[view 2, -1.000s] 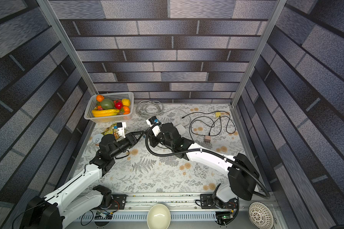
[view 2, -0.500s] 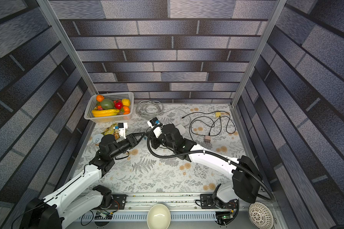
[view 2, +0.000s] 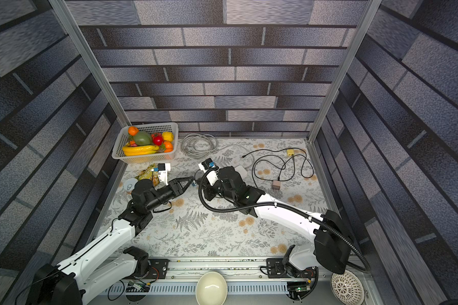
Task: Charge mp3
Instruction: Insert the charging cable into the MP3 player.
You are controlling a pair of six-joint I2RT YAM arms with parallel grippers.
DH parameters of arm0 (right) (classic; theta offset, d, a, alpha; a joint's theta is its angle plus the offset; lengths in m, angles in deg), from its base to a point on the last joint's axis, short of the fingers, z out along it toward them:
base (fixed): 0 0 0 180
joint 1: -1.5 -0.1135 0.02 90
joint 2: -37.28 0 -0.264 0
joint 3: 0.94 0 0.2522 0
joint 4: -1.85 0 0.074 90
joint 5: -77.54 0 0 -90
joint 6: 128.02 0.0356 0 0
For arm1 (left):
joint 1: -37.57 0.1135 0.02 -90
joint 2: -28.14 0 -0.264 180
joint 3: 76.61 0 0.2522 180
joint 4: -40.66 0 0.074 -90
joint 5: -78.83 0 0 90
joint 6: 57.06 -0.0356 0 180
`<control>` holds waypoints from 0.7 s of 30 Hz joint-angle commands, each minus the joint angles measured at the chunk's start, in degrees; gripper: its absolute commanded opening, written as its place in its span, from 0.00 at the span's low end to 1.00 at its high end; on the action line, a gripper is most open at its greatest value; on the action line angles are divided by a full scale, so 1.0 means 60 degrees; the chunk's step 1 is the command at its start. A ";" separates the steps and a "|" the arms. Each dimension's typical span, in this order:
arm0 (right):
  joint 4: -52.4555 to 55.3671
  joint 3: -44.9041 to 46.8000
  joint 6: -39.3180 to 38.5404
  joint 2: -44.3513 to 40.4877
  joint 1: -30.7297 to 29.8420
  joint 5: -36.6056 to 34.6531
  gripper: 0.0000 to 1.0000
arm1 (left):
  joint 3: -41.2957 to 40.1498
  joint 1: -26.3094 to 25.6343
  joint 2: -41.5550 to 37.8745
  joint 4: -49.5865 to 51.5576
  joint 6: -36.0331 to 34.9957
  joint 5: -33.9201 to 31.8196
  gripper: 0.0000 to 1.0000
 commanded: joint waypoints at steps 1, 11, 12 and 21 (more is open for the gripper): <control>0.1048 0.0377 0.0141 0.0340 -0.0080 -0.0010 0.00 | 0.0272 -0.0109 -0.0507 -0.1509 -0.0075 0.0623 0.00; 0.0900 0.0272 0.0243 0.0566 -0.0094 0.0250 0.00 | 0.0222 -0.0124 -0.0507 -0.1707 0.0005 0.0675 0.00; 0.0917 0.0261 0.0259 0.0586 -0.0082 0.0263 0.00 | 0.0213 -0.0124 -0.0507 -0.1707 0.0001 0.0667 0.00; 0.0794 0.0192 0.0414 0.0819 -0.0087 0.0438 0.00 | 0.0226 -0.0127 -0.0444 -0.1903 0.0070 0.0682 0.00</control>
